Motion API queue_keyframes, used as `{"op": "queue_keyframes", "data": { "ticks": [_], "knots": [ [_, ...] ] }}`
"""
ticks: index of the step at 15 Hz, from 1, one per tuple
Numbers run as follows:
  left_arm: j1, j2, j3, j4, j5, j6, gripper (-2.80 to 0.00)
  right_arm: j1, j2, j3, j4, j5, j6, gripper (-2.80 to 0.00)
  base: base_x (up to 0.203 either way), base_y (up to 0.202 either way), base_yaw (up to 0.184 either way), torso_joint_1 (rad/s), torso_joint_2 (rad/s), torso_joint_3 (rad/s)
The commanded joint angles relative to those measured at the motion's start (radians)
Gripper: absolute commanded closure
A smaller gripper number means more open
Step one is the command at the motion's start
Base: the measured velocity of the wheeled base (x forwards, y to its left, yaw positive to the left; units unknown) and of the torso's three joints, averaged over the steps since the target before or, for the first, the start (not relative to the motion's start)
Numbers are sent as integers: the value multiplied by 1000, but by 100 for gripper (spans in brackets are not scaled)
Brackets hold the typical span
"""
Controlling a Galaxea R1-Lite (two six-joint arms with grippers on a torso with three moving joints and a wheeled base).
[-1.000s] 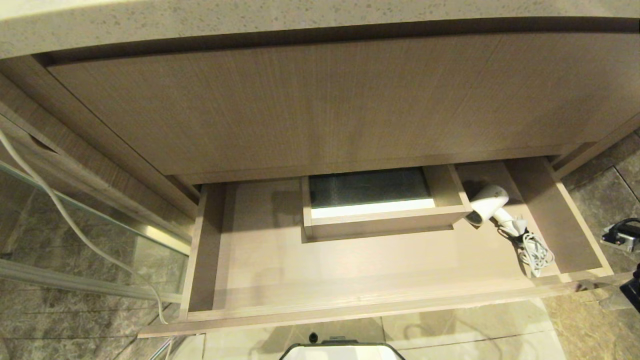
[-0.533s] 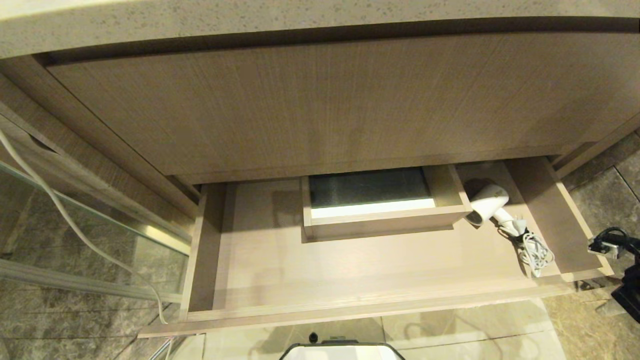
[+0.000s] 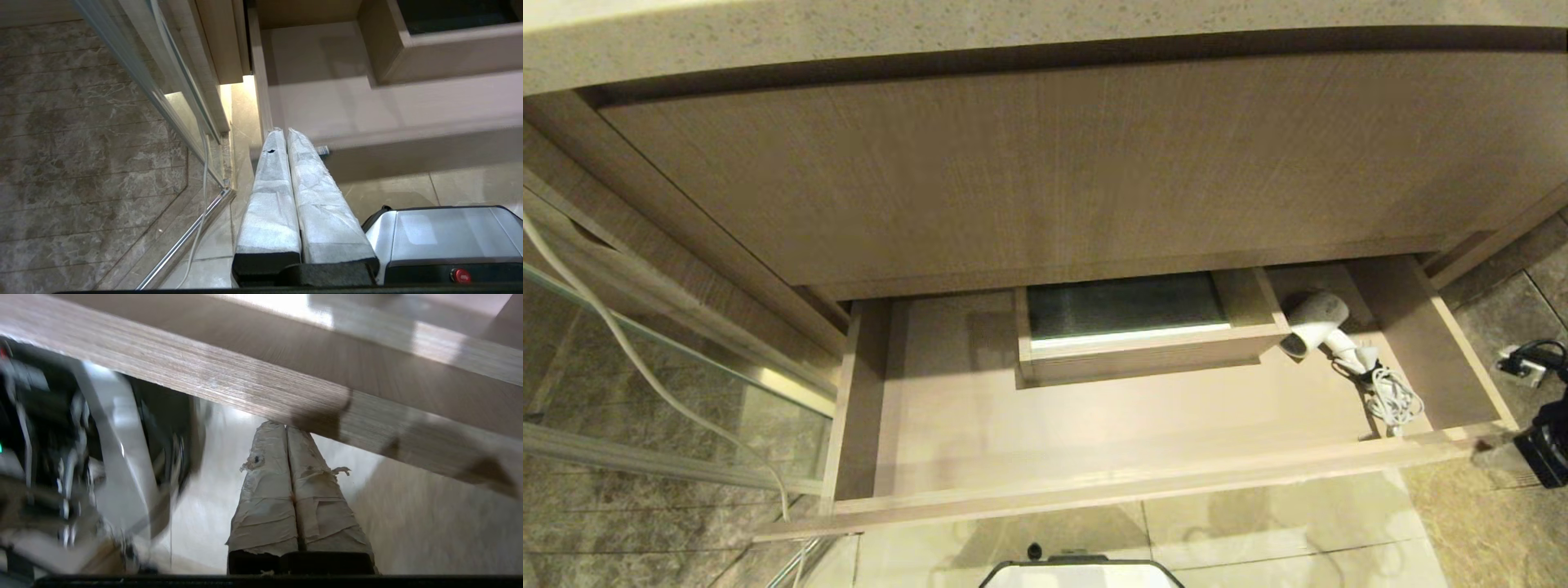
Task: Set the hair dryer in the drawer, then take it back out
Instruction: Close the drawer
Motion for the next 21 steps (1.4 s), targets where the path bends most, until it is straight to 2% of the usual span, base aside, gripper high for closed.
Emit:
{"op": "queue_keyframes", "data": {
  "ticks": [1,5,6,8,12,15,21],
  "knots": [
    [0,0,0,0,0,0,0,-3,-12,-24,-107,37,79,0,0,0,0,0,0,0],
    [0,0,1,0,0,0,0,-3,-29,-40,-467,60,403,0,0,0,0,0,0,0],
    [0,0,2,0,0,0,0,-3,-42,-41,-525,40,437,0,0,0,0,0,0,0],
    [0,-1,0,0,0,0,0,-3,-100,-30,-527,14,447,0,0,0,0,0,0,0],
    [0,0,0,0,0,0,0,-3,-300,124,-419,1,442,0,0,0,0,0,0,0],
    [0,0,2,0,0,0,0,2,-427,246,-392,-26,437,0,0,0,0,0,0,0],
    [0,0,2,0,0,0,0,23,-622,396,-302,-34,421,0,0,0,0,0,0,0]
  ]
}}
